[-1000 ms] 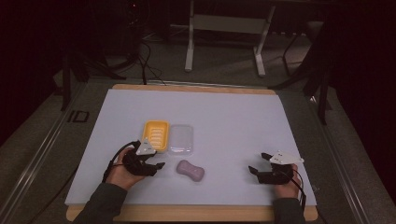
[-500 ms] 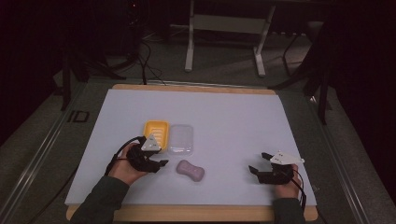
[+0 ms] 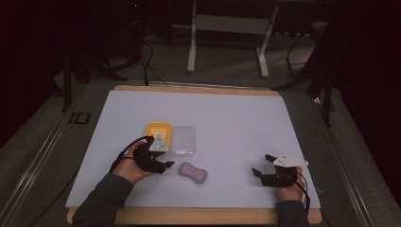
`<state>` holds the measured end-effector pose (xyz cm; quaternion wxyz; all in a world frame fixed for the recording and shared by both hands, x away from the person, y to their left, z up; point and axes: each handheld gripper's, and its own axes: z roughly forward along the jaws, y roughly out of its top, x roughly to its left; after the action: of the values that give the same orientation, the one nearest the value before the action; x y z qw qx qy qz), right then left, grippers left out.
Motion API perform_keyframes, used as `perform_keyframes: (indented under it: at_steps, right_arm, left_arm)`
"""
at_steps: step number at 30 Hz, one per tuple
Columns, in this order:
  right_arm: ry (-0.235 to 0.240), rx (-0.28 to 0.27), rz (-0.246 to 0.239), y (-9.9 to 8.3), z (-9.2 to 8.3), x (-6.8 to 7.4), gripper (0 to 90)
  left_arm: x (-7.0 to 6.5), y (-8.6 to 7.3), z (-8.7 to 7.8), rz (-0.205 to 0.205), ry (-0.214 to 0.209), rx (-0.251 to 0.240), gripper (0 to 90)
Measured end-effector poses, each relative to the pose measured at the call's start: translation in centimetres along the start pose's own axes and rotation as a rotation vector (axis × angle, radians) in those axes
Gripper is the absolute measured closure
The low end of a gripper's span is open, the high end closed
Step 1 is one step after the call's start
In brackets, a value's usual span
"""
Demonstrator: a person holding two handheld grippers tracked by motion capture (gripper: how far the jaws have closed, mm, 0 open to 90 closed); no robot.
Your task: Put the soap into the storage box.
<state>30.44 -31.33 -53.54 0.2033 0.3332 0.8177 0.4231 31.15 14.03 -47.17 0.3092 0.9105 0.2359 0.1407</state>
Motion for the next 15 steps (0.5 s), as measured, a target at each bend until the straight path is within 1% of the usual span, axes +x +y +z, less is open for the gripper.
perform_keyframes:
  at_steps: [1,2,3,4,13,14,15]
  right_arm:
    - [0.000,-0.001,0.000,0.0,0.0,0.0,19.4]
    - [0.001,-0.006,-0.001,0.0,-0.1,0.0,19.3]
    - [0.002,-0.009,-0.001,0.0,-0.1,0.0,19.3]
    - [0.002,-0.009,0.001,0.0,-0.1,0.0,19.2]
    - [0.003,-0.014,0.002,0.0,-0.1,0.0,19.2]
    - [0.004,-0.014,0.002,0.0,-0.1,0.0,19.2]
    - [0.004,-0.014,0.002,0.0,-0.1,0.0,19.2]
  left_arm:
    - [0.0,0.0,0.0,0.000,0.000,0.000,45.2]
    - [0.0,0.3,0.0,0.017,-0.008,0.005,45.1]
    - [0.0,0.3,0.0,0.017,-0.008,0.005,45.1]
    - [-0.1,0.5,0.1,0.029,-0.020,0.005,45.1]
    - [-0.5,1.4,0.6,0.063,-0.037,0.019,43.8]
    - [-0.6,1.7,0.8,0.079,-0.050,0.027,43.7]
    - [-0.7,1.8,0.9,0.084,-0.052,0.027,43.3]
